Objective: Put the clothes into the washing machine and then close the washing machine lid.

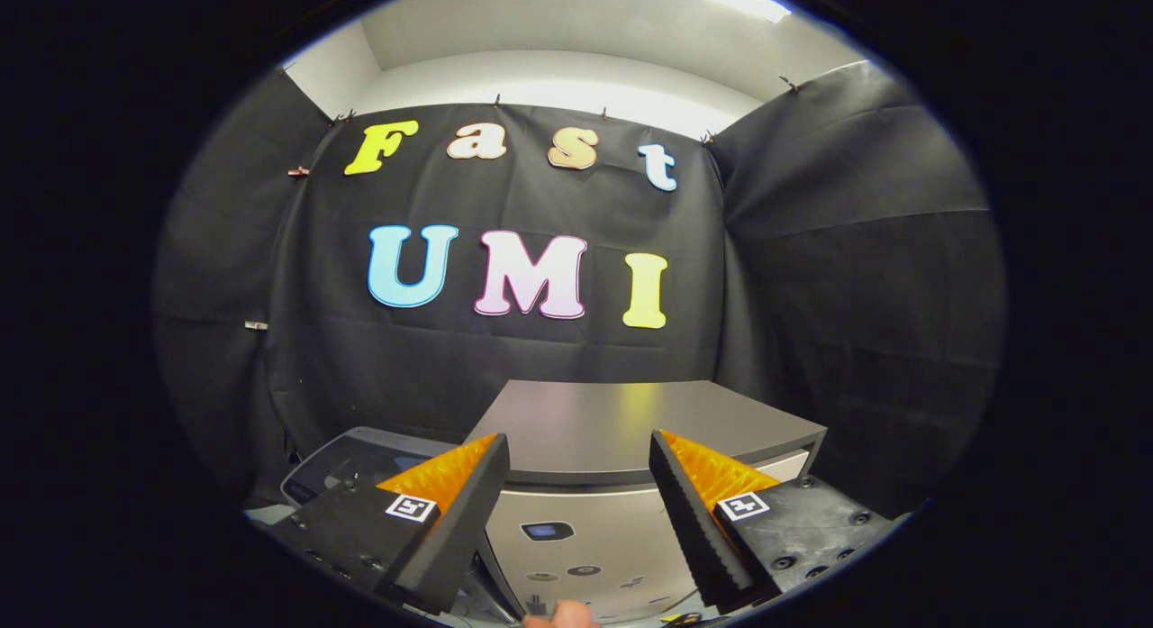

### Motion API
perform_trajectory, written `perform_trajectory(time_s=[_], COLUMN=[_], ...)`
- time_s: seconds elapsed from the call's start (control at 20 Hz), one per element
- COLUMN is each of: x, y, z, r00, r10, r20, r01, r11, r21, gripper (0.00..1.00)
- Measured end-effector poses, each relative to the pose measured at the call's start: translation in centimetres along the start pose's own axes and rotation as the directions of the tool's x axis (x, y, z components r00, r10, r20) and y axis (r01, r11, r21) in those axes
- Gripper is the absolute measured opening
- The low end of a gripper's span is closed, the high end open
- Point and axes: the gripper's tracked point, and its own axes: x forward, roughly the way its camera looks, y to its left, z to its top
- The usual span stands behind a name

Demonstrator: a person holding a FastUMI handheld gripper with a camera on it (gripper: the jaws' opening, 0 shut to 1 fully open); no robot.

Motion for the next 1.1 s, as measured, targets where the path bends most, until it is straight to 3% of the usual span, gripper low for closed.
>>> perform_trajectory(time_s=[0.65,1.1], x=[0.0,-0.1], y=[1.4,1.0], z=[0.8,0.9], r00=[0.998,0.998], r10=[0.057,0.044], r20=[0.041,0.039], r01=[-0.058,-0.044], r11=[0.998,0.999], r21=[0.003,-0.004], gripper=[0.97,0.98])
